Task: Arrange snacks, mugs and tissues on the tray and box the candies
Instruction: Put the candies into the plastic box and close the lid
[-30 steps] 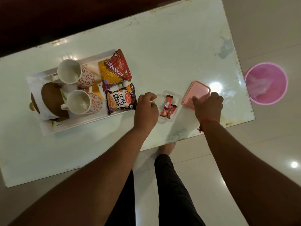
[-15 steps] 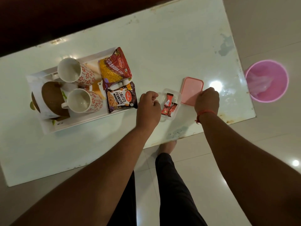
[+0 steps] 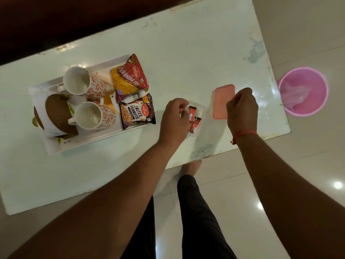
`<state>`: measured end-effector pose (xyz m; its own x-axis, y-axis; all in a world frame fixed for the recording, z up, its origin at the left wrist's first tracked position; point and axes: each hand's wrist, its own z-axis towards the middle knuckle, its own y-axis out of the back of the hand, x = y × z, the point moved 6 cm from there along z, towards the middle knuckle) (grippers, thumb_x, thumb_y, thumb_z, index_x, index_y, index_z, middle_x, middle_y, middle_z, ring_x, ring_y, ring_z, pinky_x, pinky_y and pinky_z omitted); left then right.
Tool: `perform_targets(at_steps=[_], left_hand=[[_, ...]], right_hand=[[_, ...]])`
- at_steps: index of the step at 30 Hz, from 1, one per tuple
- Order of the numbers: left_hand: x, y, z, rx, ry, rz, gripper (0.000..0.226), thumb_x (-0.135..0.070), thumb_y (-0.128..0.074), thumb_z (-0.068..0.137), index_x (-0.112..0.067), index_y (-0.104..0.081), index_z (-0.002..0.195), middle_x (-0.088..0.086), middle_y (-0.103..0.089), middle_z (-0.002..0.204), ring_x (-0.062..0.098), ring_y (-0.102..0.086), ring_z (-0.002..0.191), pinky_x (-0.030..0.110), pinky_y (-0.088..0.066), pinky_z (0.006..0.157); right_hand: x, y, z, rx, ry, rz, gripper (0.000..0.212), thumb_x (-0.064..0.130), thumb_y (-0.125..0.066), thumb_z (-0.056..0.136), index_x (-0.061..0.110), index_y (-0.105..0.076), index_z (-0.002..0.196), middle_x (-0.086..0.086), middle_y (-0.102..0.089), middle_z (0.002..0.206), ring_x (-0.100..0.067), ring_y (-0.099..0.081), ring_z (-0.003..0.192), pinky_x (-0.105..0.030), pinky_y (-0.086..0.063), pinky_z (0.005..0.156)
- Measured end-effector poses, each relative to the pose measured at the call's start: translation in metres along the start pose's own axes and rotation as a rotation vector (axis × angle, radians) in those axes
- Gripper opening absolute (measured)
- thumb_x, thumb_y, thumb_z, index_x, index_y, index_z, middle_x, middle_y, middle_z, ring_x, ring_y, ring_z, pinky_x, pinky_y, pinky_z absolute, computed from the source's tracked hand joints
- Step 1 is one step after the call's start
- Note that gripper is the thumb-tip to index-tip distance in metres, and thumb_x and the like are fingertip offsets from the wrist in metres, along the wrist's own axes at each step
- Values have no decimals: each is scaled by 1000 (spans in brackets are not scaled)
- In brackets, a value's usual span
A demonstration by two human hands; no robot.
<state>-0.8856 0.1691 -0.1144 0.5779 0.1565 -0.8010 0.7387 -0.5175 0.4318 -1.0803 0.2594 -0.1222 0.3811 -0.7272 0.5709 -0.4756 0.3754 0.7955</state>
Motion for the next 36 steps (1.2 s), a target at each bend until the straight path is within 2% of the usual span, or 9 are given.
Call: perform_targets(at_steps=[3,7,11,13,17,22,24,28,36], left_hand=[[-16,-13,-5,93,51,-99,16,-16,-47,100,-21,-59,110,-5,-63,114,9,-61,103,18,-50,81],[-29,-23,-5,162,255,-402,19,-34,-49,100,-20,-60,105,-2,-66,103,12,-67,86,30,-56,68],[-19,-6,6,56,245,-165,16,-24,-53,96,-19,-67,102,0,-71,100,20,-68,91,42,-60,78],[-10,2,8,54,269,-123,19,-22,-53,96,-18,-68,107,4,-71,106,25,-68,97,49,-60,81],[-6,12,14,81,188,46,25,-23,-54,98,-17,-68,117,1,-70,113,22,-66,101,47,-58,85],[-7,11,20,10,110,184,31,-22,-55,99,-15,-64,128,1,-67,126,17,-60,115,21,-44,89],[-5,12,20,-63,82,227,30,-19,-55,98,-16,-64,127,2,-65,124,15,-59,115,13,-36,83],[6,6,19,-73,56,253,32,-7,-54,94,-16,-66,123,4,-63,119,18,-63,105,19,-43,81],[10,0,29,-45,32,299,34,1,-54,92,-18,-67,118,2,-63,118,14,-62,102,14,-40,76]], right_hand=[[31,17,-19,-85,195,19,1,5,-51,90,5,-51,91,-9,-53,90,-18,-47,79,-22,-35,68],[67,4,-59,81,373,-20,10,0,-60,85,4,-55,93,-11,-57,92,-24,-55,77,-37,-50,66],[84,-17,-89,178,498,-42,11,2,-64,86,5,-61,96,-11,-62,92,-24,-57,78,-38,-53,67],[75,-16,-88,107,432,-29,9,10,-62,90,6,-60,98,-12,-60,100,-24,-55,87,-35,-51,73],[39,-25,-77,74,57,161,21,18,-59,93,10,-55,113,-6,-54,111,-22,-56,96,-38,-52,83],[27,-39,-77,126,-169,260,9,16,-56,95,7,-57,98,5,-58,74,-16,-56,71,-26,-45,64],[23,-44,-79,92,-245,288,10,17,-56,96,8,-58,98,7,-57,75,-15,-56,73,-22,-42,63],[19,-55,-82,56,-295,279,8,19,-56,96,12,-57,98,-3,-61,97,-12,-55,83,-23,-43,73],[18,-60,-77,19,-297,238,8,21,-52,98,16,-51,105,3,-56,98,-11,-53,83,-27,-46,73]])
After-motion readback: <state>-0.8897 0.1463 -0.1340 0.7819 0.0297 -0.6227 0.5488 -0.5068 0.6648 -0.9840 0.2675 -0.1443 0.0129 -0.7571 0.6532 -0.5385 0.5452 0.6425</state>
